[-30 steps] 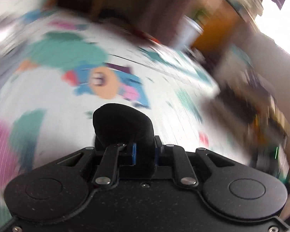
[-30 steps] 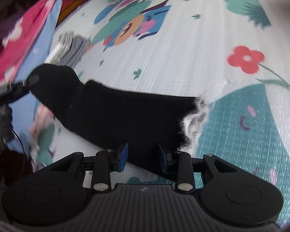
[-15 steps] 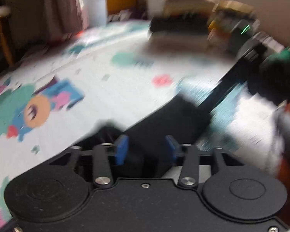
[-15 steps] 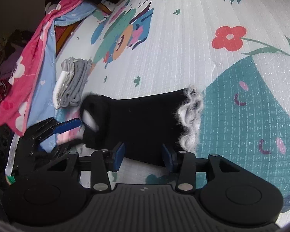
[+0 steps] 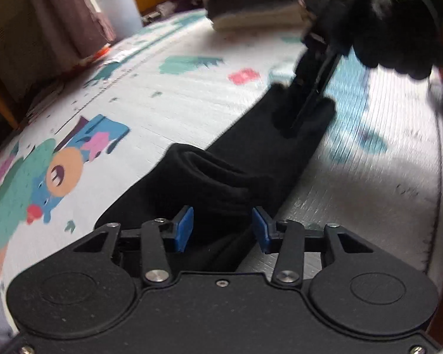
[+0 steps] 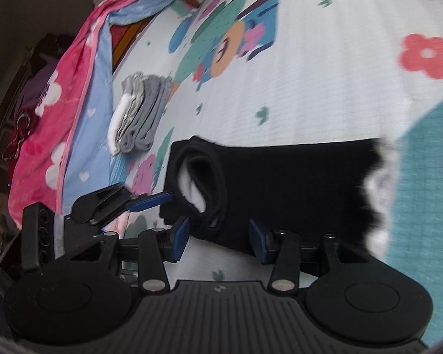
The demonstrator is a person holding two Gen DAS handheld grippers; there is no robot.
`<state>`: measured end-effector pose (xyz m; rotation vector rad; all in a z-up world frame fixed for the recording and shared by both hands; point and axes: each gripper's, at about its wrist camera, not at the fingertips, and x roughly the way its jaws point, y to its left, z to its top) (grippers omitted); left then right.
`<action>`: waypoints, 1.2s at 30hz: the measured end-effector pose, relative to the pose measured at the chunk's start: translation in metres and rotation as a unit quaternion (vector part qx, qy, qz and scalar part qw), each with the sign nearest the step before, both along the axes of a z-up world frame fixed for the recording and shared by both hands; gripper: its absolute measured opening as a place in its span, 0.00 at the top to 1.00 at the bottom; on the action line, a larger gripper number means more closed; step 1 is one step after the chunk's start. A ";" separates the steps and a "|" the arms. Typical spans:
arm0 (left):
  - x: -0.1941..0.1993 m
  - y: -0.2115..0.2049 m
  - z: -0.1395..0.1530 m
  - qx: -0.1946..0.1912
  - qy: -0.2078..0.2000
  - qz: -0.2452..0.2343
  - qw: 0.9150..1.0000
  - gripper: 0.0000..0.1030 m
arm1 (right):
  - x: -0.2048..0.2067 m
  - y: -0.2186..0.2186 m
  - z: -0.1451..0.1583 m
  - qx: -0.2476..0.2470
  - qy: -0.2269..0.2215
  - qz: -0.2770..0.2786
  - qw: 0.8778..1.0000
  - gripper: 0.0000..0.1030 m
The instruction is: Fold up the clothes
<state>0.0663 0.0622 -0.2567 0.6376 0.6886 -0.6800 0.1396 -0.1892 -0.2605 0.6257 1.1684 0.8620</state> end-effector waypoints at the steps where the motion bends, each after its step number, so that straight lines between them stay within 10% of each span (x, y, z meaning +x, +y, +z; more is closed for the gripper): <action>1: 0.000 -0.002 -0.003 0.009 -0.005 -0.005 1.000 0.58 | 0.002 0.005 -0.001 -0.002 0.001 0.007 1.000 0.55; 5: 0.002 0.001 -0.002 0.001 -0.002 -0.015 1.000 0.93 | 0.007 0.015 -0.012 -0.005 0.023 0.012 1.000 0.55; 14: 0.015 0.015 0.020 -0.100 0.043 -0.020 0.994 0.96 | 0.014 -0.014 -0.051 0.083 0.140 -0.094 0.982 0.60; 18: 0.016 -0.003 -0.002 -0.078 0.056 -0.046 0.994 0.96 | 0.013 -0.018 -0.056 0.107 0.159 -0.114 0.975 0.60; 26: 0.008 -0.011 -0.002 -0.041 0.032 -0.053 0.997 0.56 | 0.011 -0.009 -0.032 0.057 0.082 -0.086 0.991 0.49; 32: 0.010 0.019 0.018 -0.145 0.067 0.015 0.987 0.54 | 0.020 0.010 -0.010 0.039 0.023 -0.053 0.998 0.41; 36: 0.014 0.017 -0.004 -0.149 0.097 0.008 0.984 0.54 | 0.020 0.026 -0.017 0.021 0.038 -0.034 0.998 0.38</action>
